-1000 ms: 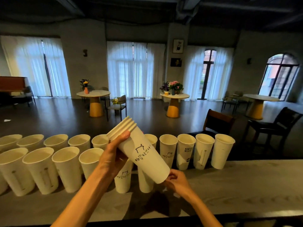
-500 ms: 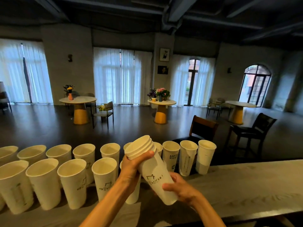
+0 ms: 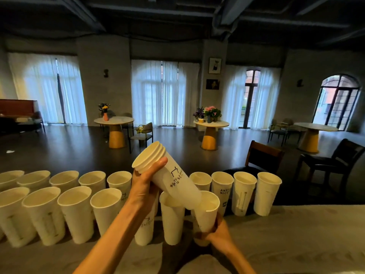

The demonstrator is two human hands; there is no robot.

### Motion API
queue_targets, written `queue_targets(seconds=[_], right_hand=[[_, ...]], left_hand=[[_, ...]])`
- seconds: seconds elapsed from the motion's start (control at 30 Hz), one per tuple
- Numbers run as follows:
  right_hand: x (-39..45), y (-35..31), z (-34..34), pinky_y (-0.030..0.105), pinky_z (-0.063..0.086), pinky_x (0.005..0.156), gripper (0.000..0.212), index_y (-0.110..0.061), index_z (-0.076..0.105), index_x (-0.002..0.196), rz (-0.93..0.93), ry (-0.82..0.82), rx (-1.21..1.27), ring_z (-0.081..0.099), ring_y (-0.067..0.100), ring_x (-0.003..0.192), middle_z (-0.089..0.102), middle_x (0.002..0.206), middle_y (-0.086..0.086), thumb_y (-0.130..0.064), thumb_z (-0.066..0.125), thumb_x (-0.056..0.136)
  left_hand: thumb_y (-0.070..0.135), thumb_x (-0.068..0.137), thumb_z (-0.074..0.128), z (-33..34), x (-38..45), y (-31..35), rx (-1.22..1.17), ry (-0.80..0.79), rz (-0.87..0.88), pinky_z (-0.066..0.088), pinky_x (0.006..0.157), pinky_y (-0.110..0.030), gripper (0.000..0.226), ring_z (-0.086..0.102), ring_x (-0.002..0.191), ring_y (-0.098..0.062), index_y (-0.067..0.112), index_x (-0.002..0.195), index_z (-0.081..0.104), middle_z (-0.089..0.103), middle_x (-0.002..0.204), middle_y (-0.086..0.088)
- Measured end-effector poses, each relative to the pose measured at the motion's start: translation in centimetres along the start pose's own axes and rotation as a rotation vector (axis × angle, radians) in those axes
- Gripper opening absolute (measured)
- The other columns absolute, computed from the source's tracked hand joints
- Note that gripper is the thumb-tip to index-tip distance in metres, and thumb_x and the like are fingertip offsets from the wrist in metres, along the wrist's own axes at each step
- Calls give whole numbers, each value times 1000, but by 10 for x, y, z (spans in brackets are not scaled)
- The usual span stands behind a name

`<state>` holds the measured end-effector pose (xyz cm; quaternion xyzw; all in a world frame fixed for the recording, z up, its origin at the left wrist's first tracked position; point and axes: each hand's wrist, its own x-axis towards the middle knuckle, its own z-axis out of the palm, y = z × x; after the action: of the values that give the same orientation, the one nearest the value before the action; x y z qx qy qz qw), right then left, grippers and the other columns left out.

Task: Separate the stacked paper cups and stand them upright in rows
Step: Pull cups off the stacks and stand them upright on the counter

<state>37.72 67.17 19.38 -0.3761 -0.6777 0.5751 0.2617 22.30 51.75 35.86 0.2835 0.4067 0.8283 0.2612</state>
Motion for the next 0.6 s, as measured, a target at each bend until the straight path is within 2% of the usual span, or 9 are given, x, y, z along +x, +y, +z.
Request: queue_targets(seconds=[0.07, 0.17, 0.27, 0.33, 0.43, 0.5, 0.53, 0.57, 0.6], right_hand=[[3, 7, 0, 52, 41, 108, 95, -29, 47, 134, -16, 7, 34, 48, 28, 131, 55, 133, -2, -3, 91, 54], [7, 5, 0, 51, 42, 107, 102, -27, 44, 139, 44, 42, 64, 46, 26, 132, 54, 137, -3, -6, 93, 52], [10, 4, -5, 48, 43, 108, 101, -23, 43, 141, 32, -24, -27, 47, 24, 132, 54, 139, -1, -12, 93, 54], [8, 5, -18, 37, 49, 99, 93, -18, 45, 137, 17, -78, -74, 52, 20, 125, 58, 131, -2, -12, 93, 57], [-6, -2, -48, 19, 52, 72, 48, -9, 58, 114, 10, 19, -40, 63, 28, 108, 66, 102, 3, 0, 81, 73], [-21, -15, -69, 15, 52, 61, 17, -8, 63, 104, 43, 107, -51, 69, 22, 90, 69, 97, 11, -5, 68, 88], [-29, -23, -80, 16, 54, 59, 11, -8, 63, 104, 63, 80, 11, 71, 15, 81, 71, 97, 12, -12, 60, 95], [-36, -30, -86, 19, 56, 63, 20, -9, 62, 109, 76, 5, 135, 72, 12, 80, 72, 98, 12, -23, 52, 100], [-43, -34, -96, 28, 59, 76, 36, -9, 61, 120, 75, -117, 296, 72, 15, 92, 72, 106, 12, -36, 44, 102]], left_hand=[[53, 23, 97, -4, -1, 5, -23, 8, -3, 61, 72, -34, 116, 67, 103, -22, 22, 128, 59, 71, 104, -5], [56, 18, 96, -3, -2, 6, -43, 13, -19, 61, 69, -35, 119, 68, 100, -21, 23, 126, 58, 70, 102, -5], [50, 29, 95, 2, -4, 2, -19, -23, -40, 60, 63, -31, 94, 73, 83, -13, 27, 114, 61, 74, 88, 1], [43, 48, 87, 10, -7, -3, 3, -52, -61, 59, 64, -30, 69, 72, 80, -13, 26, 110, 63, 75, 85, 2], [47, 50, 80, 28, -11, -15, 57, -126, -103, 59, 70, -31, 72, 69, 88, -16, 23, 115, 63, 72, 96, -3], [44, 52, 79, 47, -16, -31, 74, -228, -134, 59, 72, -31, 66, 70, 87, -15, 23, 112, 64, 73, 92, 0], [41, 54, 79, 58, -20, -39, 81, -274, -163, 59, 72, -31, 62, 70, 86, -14, 23, 111, 63, 74, 90, 1], [38, 57, 79, 67, -23, -47, 92, -316, -192, 60, 73, -32, 59, 71, 86, -15, 22, 112, 63, 75, 90, 1], [36, 59, 79, 78, -26, -57, 103, -352, -224, 61, 76, -34, 59, 71, 89, -17, 21, 113, 63, 75, 93, -1]])
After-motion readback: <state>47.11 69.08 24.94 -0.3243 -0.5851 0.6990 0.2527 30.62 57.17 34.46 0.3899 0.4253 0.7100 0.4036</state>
